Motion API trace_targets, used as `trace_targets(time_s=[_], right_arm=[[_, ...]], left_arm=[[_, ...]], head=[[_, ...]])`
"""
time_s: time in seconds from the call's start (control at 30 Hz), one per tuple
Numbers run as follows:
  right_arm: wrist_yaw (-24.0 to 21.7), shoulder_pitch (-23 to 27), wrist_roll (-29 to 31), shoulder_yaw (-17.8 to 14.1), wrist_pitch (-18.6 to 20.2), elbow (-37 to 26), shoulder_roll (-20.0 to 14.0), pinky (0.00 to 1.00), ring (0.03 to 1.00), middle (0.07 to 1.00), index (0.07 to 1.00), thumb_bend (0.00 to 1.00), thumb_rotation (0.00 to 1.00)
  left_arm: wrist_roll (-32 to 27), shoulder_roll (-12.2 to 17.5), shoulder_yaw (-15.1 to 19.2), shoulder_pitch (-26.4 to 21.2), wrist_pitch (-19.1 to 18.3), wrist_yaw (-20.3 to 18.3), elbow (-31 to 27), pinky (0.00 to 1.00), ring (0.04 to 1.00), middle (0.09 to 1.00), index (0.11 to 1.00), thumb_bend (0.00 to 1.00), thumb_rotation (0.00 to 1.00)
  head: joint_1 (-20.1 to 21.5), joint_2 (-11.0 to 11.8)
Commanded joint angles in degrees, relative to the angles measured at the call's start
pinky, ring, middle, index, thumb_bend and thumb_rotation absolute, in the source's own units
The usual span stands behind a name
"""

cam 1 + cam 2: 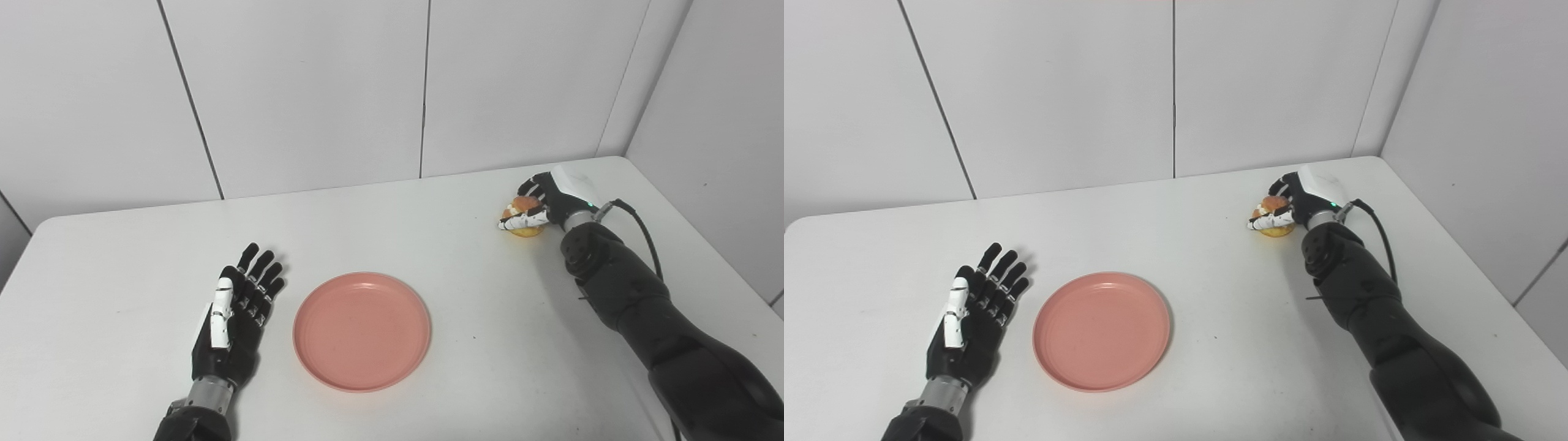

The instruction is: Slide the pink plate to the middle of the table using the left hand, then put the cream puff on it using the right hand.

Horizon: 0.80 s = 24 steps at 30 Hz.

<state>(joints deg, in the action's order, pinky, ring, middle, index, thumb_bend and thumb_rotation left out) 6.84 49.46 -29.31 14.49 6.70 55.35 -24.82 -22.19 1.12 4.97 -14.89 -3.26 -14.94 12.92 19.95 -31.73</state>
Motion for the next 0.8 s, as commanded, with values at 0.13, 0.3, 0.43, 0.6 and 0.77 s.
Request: trace_targets(time_s=[0.13, 0.3, 0.43, 0.6, 0.77], right_arm=[[-1.70, 1.43, 0.77, 0.83, -1.04, 0.06, 0.04, 0.31, 0.365, 0.441, 0.484, 0.52, 0.13], [-1.90, 1.30, 0.83, 1.15, -0.88, -0.53, -0.43, 0.31, 0.374, 0.452, 0.484, 0.52, 0.13], [-2.10, 1.13, 1.20, 0.80, -0.41, -1.38, -0.98, 0.32, 0.394, 0.475, 0.484, 0.52, 0.13], [-2.19, -0.13, 1.64, -0.27, 0.47, -6.02, -1.93, 0.32, 0.386, 0.468, 0.486, 0.52, 0.13], [-3.32, -1.58, 1.23, -1.53, 2.77, -14.14, -3.07, 0.32, 0.376, 0.452, 0.485, 0.52, 0.13]], left_arm=[[0.57, 0.33, 0.06, 3.35, -1.85, 0.43, 3.52, 0.97, 0.951, 0.942, 0.942, 0.41, 1.00], [0.57, 0.34, 0.05, 3.34, -2.05, 0.46, 3.34, 0.96, 0.948, 0.939, 0.940, 0.41, 1.00], [0.71, 0.24, -0.04, 3.32, -2.22, 0.69, 3.11, 0.96, 0.948, 0.941, 0.942, 0.41, 1.00], [1.02, 0.17, -0.24, 3.28, -2.35, 0.94, 2.84, 0.97, 0.952, 0.944, 0.946, 0.41, 1.00], [1.39, 0.00, -0.47, 3.29, -2.35, 1.26, 2.57, 0.96, 0.949, 0.941, 0.944, 0.41, 1.00]], head=[[-0.07, -0.06], [-0.07, -0.06], [-0.33, -0.28], [-0.78, -0.78], [-1.29, -0.98]])
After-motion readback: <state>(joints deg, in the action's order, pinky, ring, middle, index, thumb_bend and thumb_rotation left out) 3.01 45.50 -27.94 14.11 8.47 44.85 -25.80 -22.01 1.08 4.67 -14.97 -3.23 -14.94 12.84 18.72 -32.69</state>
